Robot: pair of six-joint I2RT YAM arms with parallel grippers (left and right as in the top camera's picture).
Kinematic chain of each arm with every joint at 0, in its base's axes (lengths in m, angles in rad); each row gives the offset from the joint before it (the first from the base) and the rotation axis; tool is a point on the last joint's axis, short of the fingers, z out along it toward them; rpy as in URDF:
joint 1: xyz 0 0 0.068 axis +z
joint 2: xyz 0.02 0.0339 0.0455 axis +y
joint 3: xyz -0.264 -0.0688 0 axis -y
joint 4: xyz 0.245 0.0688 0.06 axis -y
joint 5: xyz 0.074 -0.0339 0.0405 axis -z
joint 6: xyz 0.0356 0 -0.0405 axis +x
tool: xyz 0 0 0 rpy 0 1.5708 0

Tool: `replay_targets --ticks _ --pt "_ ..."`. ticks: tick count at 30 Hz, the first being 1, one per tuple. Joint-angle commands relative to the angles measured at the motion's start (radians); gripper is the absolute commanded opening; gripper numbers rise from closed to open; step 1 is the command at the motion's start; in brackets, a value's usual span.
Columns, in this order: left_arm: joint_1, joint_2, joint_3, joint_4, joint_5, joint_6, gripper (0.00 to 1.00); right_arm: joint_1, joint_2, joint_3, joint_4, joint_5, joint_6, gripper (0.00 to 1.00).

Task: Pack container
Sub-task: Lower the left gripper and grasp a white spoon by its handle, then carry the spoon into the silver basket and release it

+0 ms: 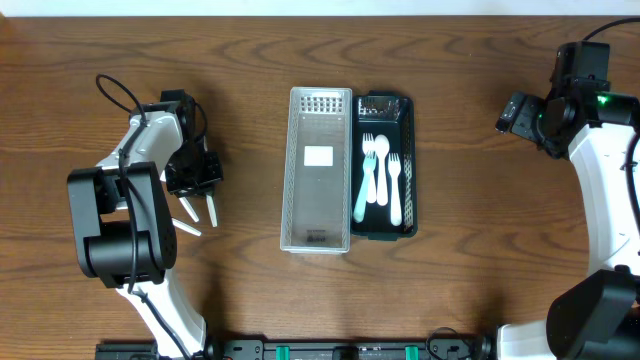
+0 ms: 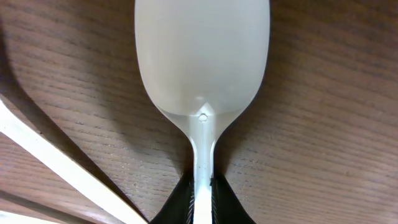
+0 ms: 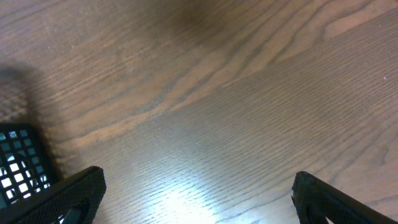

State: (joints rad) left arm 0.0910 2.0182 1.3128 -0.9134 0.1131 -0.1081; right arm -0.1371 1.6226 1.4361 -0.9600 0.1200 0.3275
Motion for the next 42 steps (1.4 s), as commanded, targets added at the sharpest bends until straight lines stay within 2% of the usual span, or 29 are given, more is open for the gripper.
replay_targets --ticks 1,6,13,17,24,31,40,42 --pt "0.003 0.035 0.016 0.004 0.018 -0.001 0.06 0.000 0.005 -0.004 0.002 -0.004 -0.014 0.99" --pt "0.002 0.018 0.079 -0.053 0.018 -0.002 0.06 0.000 0.005 -0.004 0.002 -0.004 -0.014 0.99" --pt "-0.056 -0.057 0.280 -0.262 0.018 -0.008 0.06 0.000 0.005 -0.004 0.003 -0.004 -0.014 0.99" --pt "-0.148 -0.168 0.371 -0.314 0.019 -0.024 0.06 0.000 0.005 -0.004 0.005 -0.004 -0.014 0.99" --pt "-0.408 -0.319 0.388 -0.251 0.018 -0.071 0.06 0.000 0.005 -0.004 0.010 -0.004 -0.014 0.99" --pt "-0.603 -0.247 0.349 -0.200 -0.008 -0.074 0.06 0.000 0.005 -0.004 0.011 -0.004 -0.014 0.99" --pt "-0.640 -0.064 0.331 -0.201 -0.008 -0.115 0.06 0.000 0.005 -0.004 0.009 -0.005 -0.014 0.99" --pt "-0.639 -0.061 0.332 -0.200 -0.008 -0.114 0.10 0.000 0.005 -0.004 0.009 -0.005 -0.014 0.99"
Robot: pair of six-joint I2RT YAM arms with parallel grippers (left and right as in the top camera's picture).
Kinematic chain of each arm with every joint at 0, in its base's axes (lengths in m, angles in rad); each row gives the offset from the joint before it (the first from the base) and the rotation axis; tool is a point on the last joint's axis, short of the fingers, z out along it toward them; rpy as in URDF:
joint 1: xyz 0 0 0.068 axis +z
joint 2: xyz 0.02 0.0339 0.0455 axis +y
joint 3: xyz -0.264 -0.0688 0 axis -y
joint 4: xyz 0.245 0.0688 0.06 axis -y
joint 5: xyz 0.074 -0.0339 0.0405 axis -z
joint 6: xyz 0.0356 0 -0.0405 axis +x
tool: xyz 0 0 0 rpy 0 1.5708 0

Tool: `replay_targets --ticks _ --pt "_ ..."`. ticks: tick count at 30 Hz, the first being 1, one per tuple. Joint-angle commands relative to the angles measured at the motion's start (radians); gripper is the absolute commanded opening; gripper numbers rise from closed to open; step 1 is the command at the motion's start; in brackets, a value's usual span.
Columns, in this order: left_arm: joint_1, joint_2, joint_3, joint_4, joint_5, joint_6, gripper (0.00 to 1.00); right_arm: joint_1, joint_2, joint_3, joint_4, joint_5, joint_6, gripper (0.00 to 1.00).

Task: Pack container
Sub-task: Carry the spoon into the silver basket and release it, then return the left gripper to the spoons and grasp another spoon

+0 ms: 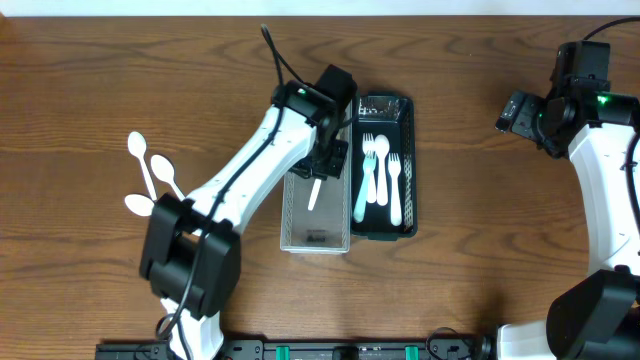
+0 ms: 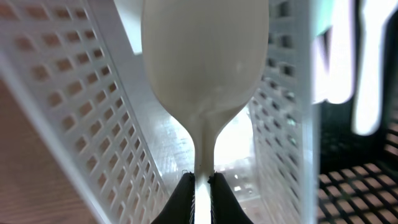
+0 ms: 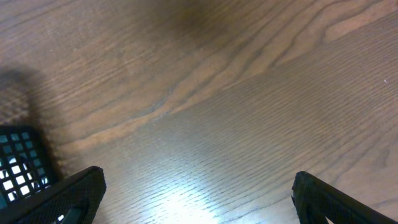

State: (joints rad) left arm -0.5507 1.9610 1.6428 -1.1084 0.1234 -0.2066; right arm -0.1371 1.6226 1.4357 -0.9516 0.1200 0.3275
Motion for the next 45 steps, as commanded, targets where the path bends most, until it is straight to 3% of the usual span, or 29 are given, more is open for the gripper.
replay_targets --ticks 1,2,3,10,15,22,27,37,45 --pt "0.002 -0.010 0.006 -0.008 -0.019 -0.009 0.31 0.000 0.005 -0.004 0.000 -0.005 -0.014 0.99" --pt "0.005 -0.018 0.014 -0.010 -0.019 0.003 0.44 0.000 0.005 -0.004 0.000 -0.005 -0.014 0.99" --pt "0.006 -0.029 0.025 -0.015 -0.022 0.016 0.49 0.000 0.005 -0.004 0.001 -0.005 -0.014 0.99" --pt "0.058 -0.216 0.091 -0.056 -0.185 0.014 0.62 0.000 0.005 -0.004 0.002 -0.005 -0.014 0.99" --pt "0.238 -0.375 0.090 -0.057 -0.245 -0.084 0.76 0.000 0.005 -0.004 -0.005 -0.004 -0.015 0.99" --pt "0.544 -0.400 0.068 -0.071 -0.237 -0.175 0.81 0.000 0.005 -0.004 -0.021 -0.005 -0.015 0.99" --pt "0.669 -0.348 -0.021 -0.062 -0.163 -0.202 0.84 0.000 0.005 -0.004 -0.021 -0.005 -0.014 0.99" --pt "0.732 -0.208 -0.312 0.163 -0.038 -0.198 0.86 0.000 0.005 -0.004 -0.016 -0.004 -0.023 0.99" --pt "0.742 -0.066 -0.360 0.255 -0.032 -0.218 0.86 0.000 0.005 -0.004 -0.019 -0.004 -0.031 0.99"
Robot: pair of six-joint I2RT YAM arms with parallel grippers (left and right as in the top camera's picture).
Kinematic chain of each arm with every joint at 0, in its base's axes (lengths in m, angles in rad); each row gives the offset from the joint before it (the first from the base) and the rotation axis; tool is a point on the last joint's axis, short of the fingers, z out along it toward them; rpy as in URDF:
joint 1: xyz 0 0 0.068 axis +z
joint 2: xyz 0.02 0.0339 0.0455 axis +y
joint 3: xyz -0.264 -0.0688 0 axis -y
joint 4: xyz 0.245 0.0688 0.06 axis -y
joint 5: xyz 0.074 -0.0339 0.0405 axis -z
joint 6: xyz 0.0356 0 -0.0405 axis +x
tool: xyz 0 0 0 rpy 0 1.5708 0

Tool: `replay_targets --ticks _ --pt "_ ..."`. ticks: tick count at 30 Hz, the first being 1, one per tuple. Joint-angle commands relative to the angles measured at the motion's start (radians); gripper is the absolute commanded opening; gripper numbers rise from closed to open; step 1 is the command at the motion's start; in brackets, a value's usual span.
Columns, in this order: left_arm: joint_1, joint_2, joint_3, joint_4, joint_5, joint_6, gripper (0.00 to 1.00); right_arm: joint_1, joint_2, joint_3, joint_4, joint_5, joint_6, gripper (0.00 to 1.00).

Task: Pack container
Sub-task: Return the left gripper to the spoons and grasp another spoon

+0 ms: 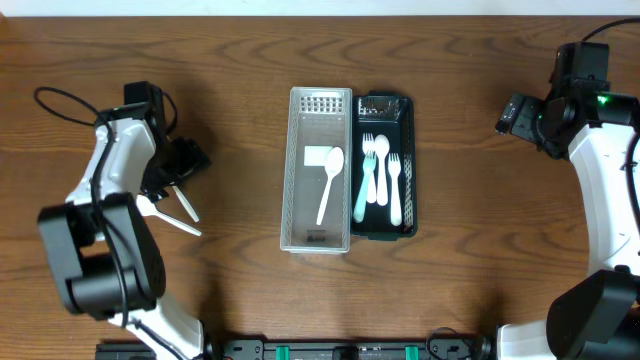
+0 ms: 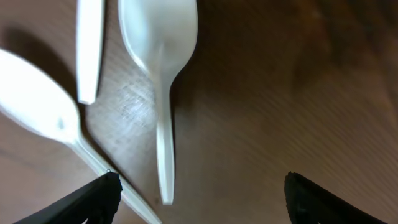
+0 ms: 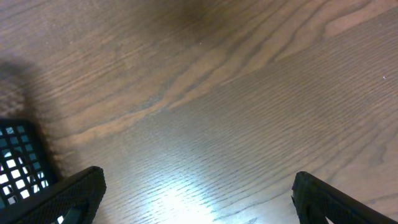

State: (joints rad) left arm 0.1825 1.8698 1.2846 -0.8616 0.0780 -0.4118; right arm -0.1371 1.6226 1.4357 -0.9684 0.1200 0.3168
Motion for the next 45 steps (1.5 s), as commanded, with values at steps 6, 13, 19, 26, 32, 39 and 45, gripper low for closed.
replay_targets --ticks 6,13,19,26,32,39,45 --pt "0.009 0.084 -0.002 0.052 0.013 -0.004 0.87 0.000 0.005 -0.004 -0.003 0.008 -0.027 0.99" --pt "0.029 0.112 -0.003 0.071 0.019 0.015 0.87 -0.001 0.005 -0.004 -0.003 0.011 -0.034 0.99" --pt "0.041 0.151 -0.003 0.079 0.020 0.026 0.91 -0.001 0.005 -0.004 -0.002 0.011 -0.035 0.99" --pt "0.041 0.166 -0.003 0.091 0.019 0.033 0.91 -0.001 0.005 -0.004 -0.005 0.011 -0.039 0.99" --pt "0.041 0.166 -0.003 0.093 0.019 0.033 0.60 -0.001 0.005 -0.004 -0.007 0.011 -0.038 0.99" --pt "0.042 0.166 -0.003 0.095 0.019 0.033 0.29 -0.001 0.005 -0.004 -0.009 0.011 -0.038 0.99" --pt "0.042 0.166 -0.003 0.097 0.019 0.033 0.18 -0.001 0.005 -0.004 -0.009 0.011 -0.038 0.99"
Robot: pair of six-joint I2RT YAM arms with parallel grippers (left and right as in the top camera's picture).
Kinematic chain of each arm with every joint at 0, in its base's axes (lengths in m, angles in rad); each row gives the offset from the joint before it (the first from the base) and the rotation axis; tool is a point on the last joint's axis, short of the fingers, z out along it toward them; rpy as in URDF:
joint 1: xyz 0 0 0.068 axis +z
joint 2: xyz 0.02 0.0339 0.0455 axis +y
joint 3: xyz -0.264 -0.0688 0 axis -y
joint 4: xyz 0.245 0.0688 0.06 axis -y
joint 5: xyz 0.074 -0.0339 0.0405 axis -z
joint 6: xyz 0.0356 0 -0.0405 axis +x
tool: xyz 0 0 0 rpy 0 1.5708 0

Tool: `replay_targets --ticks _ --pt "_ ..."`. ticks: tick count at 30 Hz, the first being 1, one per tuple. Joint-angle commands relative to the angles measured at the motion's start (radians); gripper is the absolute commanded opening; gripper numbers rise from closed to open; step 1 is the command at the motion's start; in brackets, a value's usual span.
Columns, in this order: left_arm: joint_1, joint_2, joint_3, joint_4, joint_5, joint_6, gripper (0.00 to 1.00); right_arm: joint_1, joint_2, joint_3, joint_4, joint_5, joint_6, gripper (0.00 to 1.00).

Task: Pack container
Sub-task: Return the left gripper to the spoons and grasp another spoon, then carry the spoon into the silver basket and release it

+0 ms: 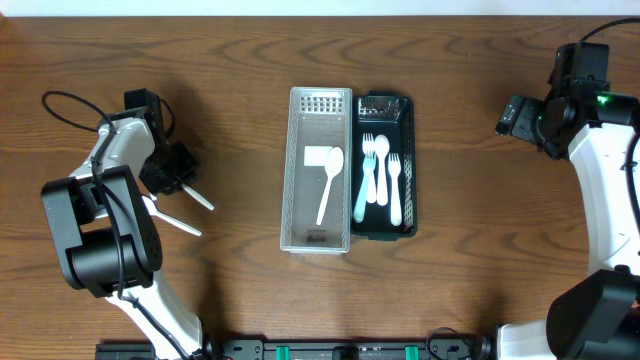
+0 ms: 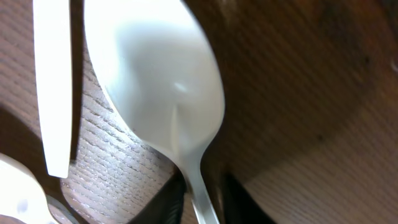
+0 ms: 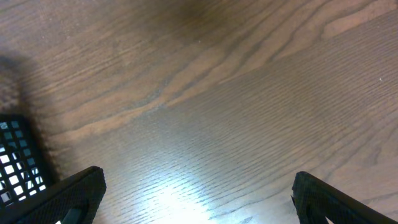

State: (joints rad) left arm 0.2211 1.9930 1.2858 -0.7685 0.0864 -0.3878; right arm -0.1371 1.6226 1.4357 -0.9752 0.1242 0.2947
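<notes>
A white mesh basket stands mid-table with one white spoon lying in it. At the table's left my left gripper is down on the loose spoons. In the left wrist view it is shut on the neck of a white spoon that lies on the wood. A second spoon's handle and a third spoon's bowl lie just beside it. My right gripper hangs open at the far right, nothing between its fingers.
A black tray holding white forks and spoons sits against the basket's right side; its corner shows in the right wrist view. Two loose handles poke out below the left gripper. A cable loops by the left arm.
My left gripper was open above the loose spoons; now it is lower and shut on one spoon's neck. The right arm is unchanged.
First my left gripper was shut on a spoon at the left pile. Then it held that spoon over the white basket. Later the spoon lay in the basket and the gripper was open over the pile again. Now it is shut on another spoon.
</notes>
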Motion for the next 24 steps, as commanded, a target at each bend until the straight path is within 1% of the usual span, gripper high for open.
replay_targets --ticks 1,5,10,12,16,20,24 --pt "0.003 0.043 -0.004 0.004 0.011 0.009 0.15 -0.001 0.005 -0.004 -0.002 0.007 -0.016 0.99" --pt "0.003 0.043 -0.004 0.000 0.011 0.009 0.06 -0.001 0.005 -0.004 -0.002 0.007 -0.016 0.99" --pt "0.003 0.039 -0.001 -0.017 0.011 0.009 0.06 -0.001 0.005 -0.004 -0.003 0.007 -0.016 0.99" --pt "0.002 0.031 0.016 -0.053 0.011 0.009 0.06 -0.001 0.005 -0.004 -0.002 0.007 -0.016 0.99" --pt "-0.018 -0.021 0.096 -0.176 0.011 0.013 0.06 -0.001 0.005 -0.004 -0.001 0.007 -0.016 0.99" --pt "-0.085 -0.119 0.221 -0.309 0.011 0.025 0.06 -0.001 0.005 -0.004 0.000 0.007 -0.015 0.99" --pt "-0.221 -0.234 0.329 -0.368 0.010 0.039 0.06 -0.001 0.005 -0.004 0.000 0.007 -0.015 0.99"
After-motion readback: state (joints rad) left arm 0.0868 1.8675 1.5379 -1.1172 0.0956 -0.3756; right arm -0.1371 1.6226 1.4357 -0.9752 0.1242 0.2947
